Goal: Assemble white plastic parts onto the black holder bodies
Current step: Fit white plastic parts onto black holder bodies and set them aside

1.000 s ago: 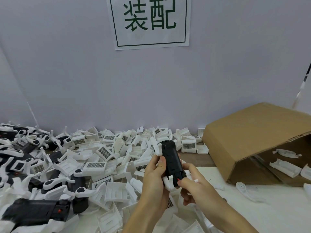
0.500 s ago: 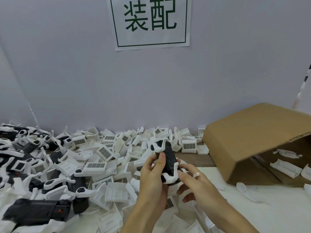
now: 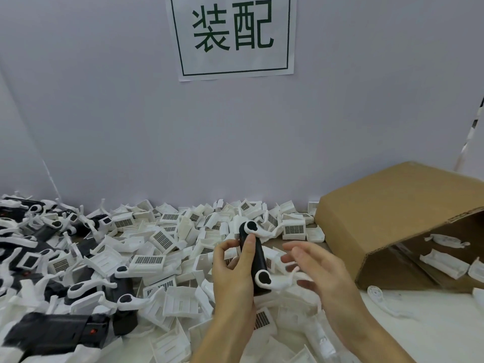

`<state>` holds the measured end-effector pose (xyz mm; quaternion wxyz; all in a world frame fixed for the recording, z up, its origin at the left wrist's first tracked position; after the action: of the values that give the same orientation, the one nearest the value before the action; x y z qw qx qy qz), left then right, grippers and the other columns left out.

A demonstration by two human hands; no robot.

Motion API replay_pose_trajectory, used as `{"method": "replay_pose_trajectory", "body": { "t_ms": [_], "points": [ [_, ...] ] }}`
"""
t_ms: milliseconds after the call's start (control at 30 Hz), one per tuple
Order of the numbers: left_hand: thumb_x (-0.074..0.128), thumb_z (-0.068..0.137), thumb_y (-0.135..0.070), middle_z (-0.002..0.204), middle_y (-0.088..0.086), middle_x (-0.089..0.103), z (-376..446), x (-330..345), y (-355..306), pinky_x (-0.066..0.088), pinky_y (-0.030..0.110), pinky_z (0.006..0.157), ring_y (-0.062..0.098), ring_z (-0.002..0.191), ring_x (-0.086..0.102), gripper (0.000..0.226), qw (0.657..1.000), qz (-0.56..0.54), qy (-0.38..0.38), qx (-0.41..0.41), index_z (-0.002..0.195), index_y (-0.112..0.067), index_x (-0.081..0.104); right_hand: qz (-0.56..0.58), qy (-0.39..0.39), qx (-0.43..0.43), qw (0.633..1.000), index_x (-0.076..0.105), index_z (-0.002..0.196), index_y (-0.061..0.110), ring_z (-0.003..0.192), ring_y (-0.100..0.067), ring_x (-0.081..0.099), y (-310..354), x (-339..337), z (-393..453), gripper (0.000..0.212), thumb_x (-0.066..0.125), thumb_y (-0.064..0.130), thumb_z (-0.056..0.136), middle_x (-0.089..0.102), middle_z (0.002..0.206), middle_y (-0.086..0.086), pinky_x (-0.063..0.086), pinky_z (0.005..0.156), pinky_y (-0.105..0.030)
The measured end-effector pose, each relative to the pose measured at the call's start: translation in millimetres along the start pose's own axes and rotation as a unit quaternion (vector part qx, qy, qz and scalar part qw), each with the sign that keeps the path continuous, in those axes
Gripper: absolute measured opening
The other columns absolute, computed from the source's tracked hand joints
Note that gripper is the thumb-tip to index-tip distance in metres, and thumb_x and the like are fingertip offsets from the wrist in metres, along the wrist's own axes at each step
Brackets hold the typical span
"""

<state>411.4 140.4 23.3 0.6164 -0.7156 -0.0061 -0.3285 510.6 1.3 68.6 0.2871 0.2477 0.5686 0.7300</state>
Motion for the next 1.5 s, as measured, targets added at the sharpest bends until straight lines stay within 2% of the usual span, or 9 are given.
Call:
{"method": "replay_pose_trajectory", "body": {
  "t_ms": [233, 333, 433, 567, 733, 900, 1000, 1367, 1500],
  "points": [
    [0.072, 0.08, -0.047, 0.083, 0.012, 0.07, -2, 5, -3, 0.051, 0.038, 0.061, 0.025, 0.071, 0.064, 0.038, 0.999, -0.017, 0.032, -0.007, 0.103, -0.02, 0.059, -0.218, 0.023, -0.117, 0.969, 0.076, 0.102, 0.031, 0.103, 0.013, 0.059, 23, 19, -11, 0.022, 0.08, 0.026, 0.082, 0.072, 0.098, 0.024, 0.036, 0.085, 0.0],
    [0.06, 0.097, -0.033, 0.1, 0.013, 0.073, -5, 14, 0, 0.053, 0.039, 0.065, 0.023, 0.078, 0.067, 0.019, 0.995, -0.051, 0.076, -0.027, 0.107, -0.019, 0.067, -0.254, 0.001, -0.118, 0.96, 0.071, 0.112, 0.033, 0.109, 0.013, 0.056, 22, 14, -8, 0.036, 0.083, 0.032, 0.078, 0.07, 0.106, 0.023, 0.037, 0.09, -0.005],
    [0.07, 0.085, -0.022, 0.109, 0.013, 0.076, -6, 21, -2, 0.055, 0.038, 0.08, 0.023, 0.093, 0.073, 0.022, 0.992, -0.041, 0.117, 0.001, 0.106, -0.025, 0.077, -0.303, -0.03, -0.119, 0.945, 0.068, 0.112, 0.039, 0.104, 0.006, 0.059, 20, 6, -6, 0.037, 0.082, 0.042, 0.077, 0.07, 0.101, 0.025, 0.042, 0.09, -0.016],
    [0.081, 0.068, -0.012, 0.111, 0.011, 0.077, -2, 20, -2, 0.059, 0.022, 0.074, 0.024, 0.103, 0.074, 0.04, 0.992, -0.026, 0.124, 0.027, 0.106, -0.024, 0.078, -0.251, -0.081, -0.123, 0.957, 0.069, 0.096, 0.044, 0.09, 0.007, 0.064, 17, -9, -2, 0.028, 0.079, 0.021, 0.084, 0.07, 0.089, 0.032, 0.045, 0.076, -0.007],
    [0.095, 0.053, -0.027, 0.106, 0.009, 0.078, 2, 13, 2, 0.059, 0.037, 0.08, 0.026, 0.097, 0.075, 0.074, 0.996, 0.017, 0.086, 0.009, 0.117, -0.016, 0.061, -0.116, -0.084, -0.06, 0.988, 0.076, 0.099, 0.028, 0.088, -0.002, 0.072, 1, -16, 5, 0.023, 0.073, 0.008, 0.088, 0.077, 0.091, 0.018, 0.057, 0.082, -0.024],
    [0.077, 0.078, -0.052, 0.104, 0.005, 0.078, -6, 22, 13, 0.05, 0.05, 0.104, 0.024, 0.107, 0.072, 0.032, 0.987, 0.109, 0.116, -0.03, 0.097, -0.027, 0.079, -0.078, -0.079, -0.043, 0.993, 0.075, 0.104, 0.022, 0.091, -0.004, 0.072, -4, -14, 5, 0.018, 0.069, 0.01, 0.092, 0.078, 0.094, 0.013, 0.057, 0.084, -0.026],
    [0.065, 0.09, -0.051, 0.121, 0.01, 0.071, -10, 21, 21, 0.045, 0.047, 0.109, 0.023, 0.118, 0.066, 0.033, 0.988, 0.092, 0.108, -0.066, 0.111, -0.028, 0.075, -0.089, -0.058, -0.046, 0.993, 0.075, 0.105, 0.024, 0.093, -0.004, 0.072, -3, -10, 5, 0.016, 0.07, 0.016, 0.092, 0.077, 0.095, 0.014, 0.056, 0.082, -0.025],
    [0.052, 0.102, -0.037, 0.113, 0.004, 0.076, -4, 11, 10, 0.05, 0.048, 0.104, 0.023, 0.113, 0.068, 0.033, 0.993, 0.085, 0.062, -0.047, 0.128, -0.02, 0.065, -0.367, -0.016, -0.008, 0.93, 0.068, 0.105, 0.033, 0.082, 0.002, 0.059, -24, -28, 14, 0.021, 0.056, 0.017, 0.098, 0.066, 0.093, 0.016, 0.044, 0.063, -0.007],
    [0.047, 0.105, -0.029, 0.099, 0.007, 0.079, -1, 11, 10, 0.057, 0.028, 0.066, 0.016, 0.083, 0.075, 0.029, 0.994, 0.073, 0.063, -0.046, 0.12, -0.017, 0.068, -0.452, 0.008, 0.029, 0.892, 0.069, 0.11, 0.033, 0.085, 0.0, 0.055, -40, -27, 14, 0.017, 0.063, 0.032, 0.094, 0.063, 0.096, 0.018, 0.048, 0.079, -0.02]
  ]
}}
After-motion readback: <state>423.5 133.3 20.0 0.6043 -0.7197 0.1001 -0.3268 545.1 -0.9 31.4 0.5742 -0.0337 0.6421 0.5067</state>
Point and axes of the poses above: each hand's wrist, its own z-axis towards the middle knuckle, its own x-axis out of the palm, y = z × x, the point moved 10 cm from there along z, towards the middle knuckle
